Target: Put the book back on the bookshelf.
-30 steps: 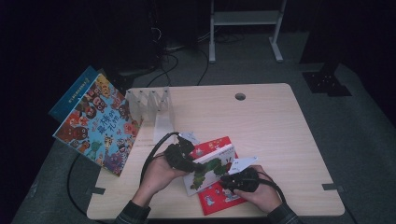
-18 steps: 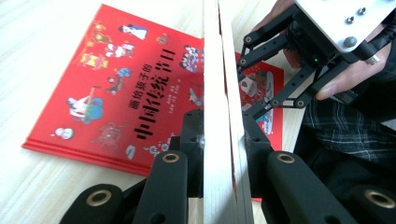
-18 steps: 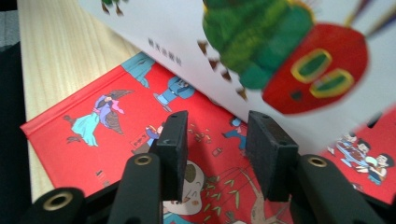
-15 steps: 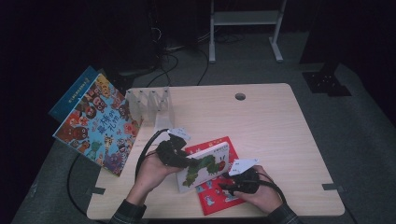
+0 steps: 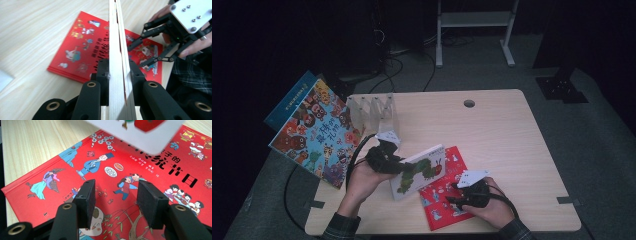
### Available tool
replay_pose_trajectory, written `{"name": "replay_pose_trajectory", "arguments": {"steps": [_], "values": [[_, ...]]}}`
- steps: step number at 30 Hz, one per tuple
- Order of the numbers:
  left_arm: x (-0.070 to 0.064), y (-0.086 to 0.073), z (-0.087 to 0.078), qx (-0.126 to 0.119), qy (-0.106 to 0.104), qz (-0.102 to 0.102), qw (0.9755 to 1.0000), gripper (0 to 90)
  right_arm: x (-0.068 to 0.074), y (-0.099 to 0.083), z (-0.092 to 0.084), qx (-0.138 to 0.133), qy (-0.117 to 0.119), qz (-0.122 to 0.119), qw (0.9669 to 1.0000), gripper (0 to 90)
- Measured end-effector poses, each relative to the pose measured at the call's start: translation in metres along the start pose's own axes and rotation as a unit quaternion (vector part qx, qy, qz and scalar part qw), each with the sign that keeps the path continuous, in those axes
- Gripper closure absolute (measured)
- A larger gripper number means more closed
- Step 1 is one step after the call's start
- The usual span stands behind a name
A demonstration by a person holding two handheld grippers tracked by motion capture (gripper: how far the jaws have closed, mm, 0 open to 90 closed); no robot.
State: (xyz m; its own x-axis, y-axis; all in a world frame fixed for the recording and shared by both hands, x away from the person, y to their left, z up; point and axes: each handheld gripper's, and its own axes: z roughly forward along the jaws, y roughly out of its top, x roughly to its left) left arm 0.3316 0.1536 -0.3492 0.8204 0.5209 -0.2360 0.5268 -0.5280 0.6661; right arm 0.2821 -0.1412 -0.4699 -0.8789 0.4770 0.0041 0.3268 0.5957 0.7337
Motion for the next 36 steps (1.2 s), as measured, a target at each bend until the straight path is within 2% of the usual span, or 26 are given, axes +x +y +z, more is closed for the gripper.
{"name": "replay_pose_trajectory", "arguments": {"steps": [5, 9, 13, 20, 22, 24, 29, 30, 36], "values": [[0.008, -0.004, -0.010, -0.009, 0.012, -0.010, 0.9998, 75.8, 0.000, 0.000, 0.000, -0.001, 0.000, 0.005, 1.0000, 45.3], [0.015, -0.008, -0.020, -0.019, 0.028, -0.024, 0.9992, 75.8, -0.004, -0.001, -0.001, -0.005, -0.012, 0.007, 0.9999, 40.7], [0.020, -0.011, -0.024, -0.023, 0.034, -0.033, 0.9986, 75.8, -0.009, -0.002, -0.004, -0.015, -0.022, 0.015, 0.9995, 37.0], [0.030, -0.016, -0.031, -0.026, 0.047, -0.047, 0.9974, 75.8, -0.030, -0.010, -0.014, -0.030, -0.056, 0.047, 0.9969, 31.4], [0.031, -0.016, -0.032, -0.026, 0.048, -0.050, 0.9972, 75.8, -0.032, -0.011, -0.015, -0.031, -0.060, 0.049, 0.9965, 31.1], [0.035, -0.019, -0.035, -0.031, 0.052, -0.058, 0.9965, 75.8, -0.043, -0.016, -0.020, -0.038, -0.074, 0.070, 0.9941, 31.0], [0.039, -0.022, -0.040, -0.034, 0.057, -0.066, 0.9956, 75.8, -0.056, -0.023, -0.026, -0.040, -0.099, 0.087, 0.9905, 31.5], [0.041, -0.024, -0.043, -0.035, 0.060, -0.069, 0.9952, 75.8, -0.063, -0.027, -0.029, -0.042, -0.112, 0.094, 0.9884, 31.5], [0.048, -0.029, -0.052, -0.040, 0.071, -0.078, 0.9936, 75.8, -0.084, -0.040, -0.037, -0.046, -0.157, 0.130, 0.9780, 30.2]]}}
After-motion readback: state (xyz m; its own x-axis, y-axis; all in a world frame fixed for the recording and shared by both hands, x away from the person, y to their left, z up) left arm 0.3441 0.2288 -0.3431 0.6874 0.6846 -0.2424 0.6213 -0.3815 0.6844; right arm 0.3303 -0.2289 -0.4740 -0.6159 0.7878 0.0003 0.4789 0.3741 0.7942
